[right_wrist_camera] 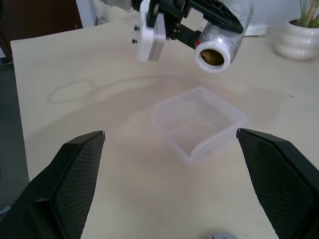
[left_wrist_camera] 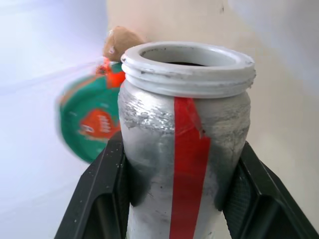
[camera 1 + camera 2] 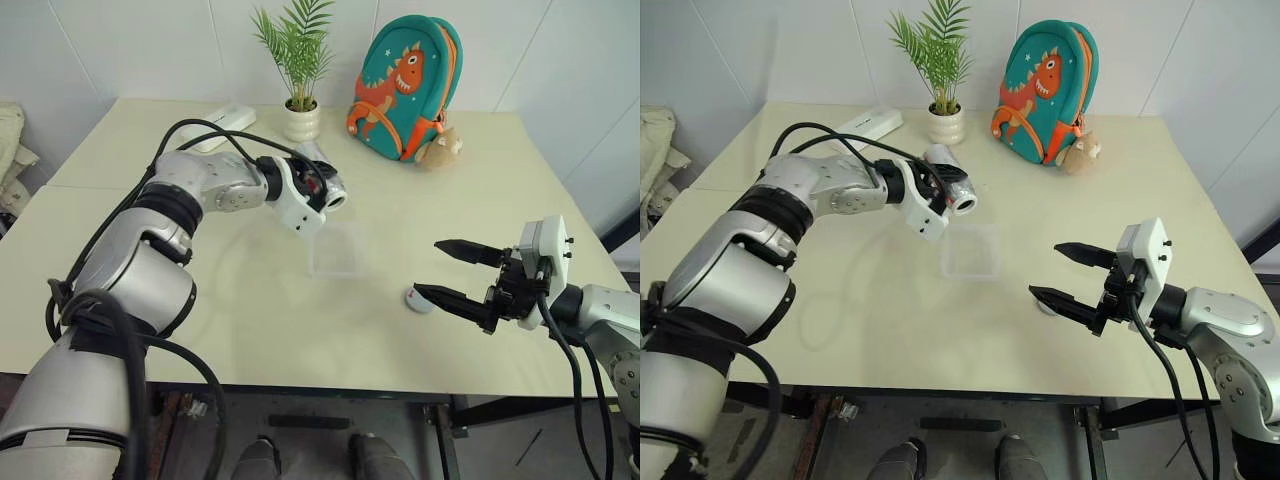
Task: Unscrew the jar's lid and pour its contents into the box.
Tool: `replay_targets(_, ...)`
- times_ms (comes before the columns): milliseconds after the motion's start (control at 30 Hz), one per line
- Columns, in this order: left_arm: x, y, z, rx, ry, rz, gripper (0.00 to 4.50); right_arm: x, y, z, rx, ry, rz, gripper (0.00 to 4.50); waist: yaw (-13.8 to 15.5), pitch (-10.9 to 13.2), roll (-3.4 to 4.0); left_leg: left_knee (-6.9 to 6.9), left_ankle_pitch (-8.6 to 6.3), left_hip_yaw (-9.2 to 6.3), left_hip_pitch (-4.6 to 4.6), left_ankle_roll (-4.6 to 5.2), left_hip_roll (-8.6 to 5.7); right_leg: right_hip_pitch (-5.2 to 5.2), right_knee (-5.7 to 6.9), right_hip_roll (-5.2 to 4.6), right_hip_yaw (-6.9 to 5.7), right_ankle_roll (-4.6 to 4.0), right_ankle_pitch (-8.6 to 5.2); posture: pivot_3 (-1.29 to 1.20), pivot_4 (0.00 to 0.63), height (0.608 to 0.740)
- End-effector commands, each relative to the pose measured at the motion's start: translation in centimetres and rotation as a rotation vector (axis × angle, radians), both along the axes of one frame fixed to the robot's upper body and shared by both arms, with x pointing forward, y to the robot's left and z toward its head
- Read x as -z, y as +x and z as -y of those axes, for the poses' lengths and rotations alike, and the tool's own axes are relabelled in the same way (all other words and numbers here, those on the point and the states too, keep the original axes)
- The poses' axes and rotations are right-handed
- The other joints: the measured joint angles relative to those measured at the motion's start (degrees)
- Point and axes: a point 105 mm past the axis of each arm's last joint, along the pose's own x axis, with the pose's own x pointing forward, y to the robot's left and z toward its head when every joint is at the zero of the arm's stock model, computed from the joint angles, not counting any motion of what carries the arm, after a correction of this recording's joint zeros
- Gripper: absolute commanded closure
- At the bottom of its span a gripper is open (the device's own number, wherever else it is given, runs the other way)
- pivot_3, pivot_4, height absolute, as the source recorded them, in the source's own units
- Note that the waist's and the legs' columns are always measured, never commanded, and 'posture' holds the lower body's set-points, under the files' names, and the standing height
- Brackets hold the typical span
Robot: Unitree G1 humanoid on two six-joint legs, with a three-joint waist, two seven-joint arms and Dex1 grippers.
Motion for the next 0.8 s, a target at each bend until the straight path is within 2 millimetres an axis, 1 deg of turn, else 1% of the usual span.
replay_targets(33, 0.5, -0.7, 1.9, 0.190, 0.170, 0.203, 2.56, -1.2, -0.5, -0.1, 0.002, 0.006, 0.052, 0.05, -0.04, 0.00, -0.01, 0.00, -0.01, 0.01, 0.00, -0.01, 0.00, 0.00, -0.01, 0.00, 0.00, 0.00, 0.00, 0.00, 0.150, 0.740)
replay_targets(100, 1.1, -0.4, 1.9, 0.233, 0.266, 0.299, 2.56, -1.3, -0.5, -0.3, 0.002, 0.004, 0.055, 0.05, -0.04, 0.03, -0.05, -0.01, -0.01, 0.02, -0.02, -0.01, 0.00, -0.01, -0.02, 0.00, 0.01, 0.00, 0.00, 0.00, 0.150, 0.740)
replay_targets(133, 0.5, -0.3, 2.1, 0.247, 0.255, 0.357, 2.56, -1.4, -0.4, -0.3, 0.003, 0.003, 0.057, 0.05, -0.05, 0.04, -0.06, -0.01, -0.02, 0.03, -0.03, -0.01, 0.00, -0.03, -0.02, 0.01, 0.00, 0.00, 0.00, 0.00, 0.150, 0.740)
replay_targets(233, -0.2, -0.2, 2.3, 0.292, 0.279, 0.491, 2.56, -1.6, -0.1, -0.3, 0.007, 0.004, 0.060, 0.05, -0.07, 0.04, -0.08, -0.06, -0.02, 0.03, -0.05, -0.02, 0.00, -0.06, -0.03, 0.01, 0.01, 0.00, 0.00, 0.00, 0.150, 0.740)
replay_targets(333, -0.5, -0.7, 2.7, 0.356, 0.277, 0.538, 2.56, -1.6, 0.2, -0.5, -0.003, -0.001, 0.055, 0.05, 0.09, 0.04, -0.08, -0.08, -0.02, 0.04, -0.05, -0.02, 0.00, -0.06, -0.03, 0.01, 0.00, 0.02, -0.02, 0.00, 0.150, 0.740)
replay_targets(433, -1.0, -0.8, 2.8, 0.363, 0.271, 0.570, 2.56, -1.8, 0.7, -0.5, -0.010, -0.007, 0.059, 0.05, 0.29, 0.05, -0.08, -0.07, -0.03, 0.04, -0.05, -0.03, 0.00, -0.06, -0.04, 0.00, 0.00, 0.02, -0.02, 0.00, 0.150, 0.740)
replay_targets(500, -1.5, -0.8, 2.7, 0.355, 0.233, 0.573, 2.56, -2.0, 1.0, -0.6, -0.012, -0.011, 0.064, 0.05, 0.45, 0.04, -0.08, -0.05, -0.03, 0.05, -0.05, -0.03, 0.00, -0.06, -0.02, 0.00, 0.00, 0.02, -0.02, 0.00, 0.150, 0.740)
replay_targets(567, -1.8, -0.8, 2.5, 0.337, 0.190, 0.554, 2.56, -2.1, 1.2, -0.6, -0.015, -0.015, 0.066, 0.05, 0.69, 0.04, -0.08, -0.05, -0.02, 0.05, -0.04, -0.03, 0.00, -0.06, 0.01, 0.00, 0.00, 0.02, -0.02, 0.00, 0.150, 0.740)
replay_targets(600, -2.4, -0.6, 2.1, 0.286, 0.118, 0.515, 2.56, -2.1, 1.2, -0.6, -0.019, -0.019, 0.067, 0.05, 0.87, 0.04, -0.07, -0.05, -0.02, 0.05, -0.04, -0.03, 0.00, -0.06, 0.01, 0.00, 0.00, 0.02, -0.02, 0.00, 0.150, 0.740)
replay_targets(667, -3.5, 0.2, 0.7, 0.132, -0.095, 0.362, 2.56, -2.1, 1.2, -0.6, -0.026, -0.021, 0.066, 0.05, 1.27, 0.04, -0.07, -0.05, -0.02, 0.07, -0.04, -0.03, 0.00, -0.07, 0.00, 0.00, 0.00, 0.02, -0.02, 0.00, 0.150, 0.740)
replay_targets(700, -3.8, 0.4, 0.2, 0.083, -0.173, 0.301, 2.56, -2.2, 1.2, -0.6, -0.029, -0.023, 0.066, 0.05, 1.36, 0.04, -0.07, -0.06, -0.02, 0.08, -0.04, -0.03, 0.00, -0.07, 0.00, 0.00, 0.00, 0.02, -0.02, 0.00, 0.150, 0.740)
replay_targets(767, -4.1, 1.0, -1.1, -0.031, -0.336, 0.164, 2.56, -2.2, 1.1, -0.6, -0.039, -0.025, 0.062, 0.05, 1.40, 0.03, -0.06, -0.06, -0.02, 0.11, -0.04, -0.04, 0.00, -0.07, 0.00, 0.00, 0.00, 0.01, -0.02, 0.00, 0.150, 0.740)
replay_targets(800, -3.9, 1.0, -1.6, -0.052, -0.386, 0.100, 2.56, -2.2, 1.1, -0.5, -0.043, -0.031, 0.060, 0.05, 1.42, 0.03, -0.05, -0.07, -0.02, 0.12, -0.02, -0.04, 0.00, -0.07, 0.00, 0.00, 0.00, 0.01, -0.02, 0.00, 0.150, 0.740)
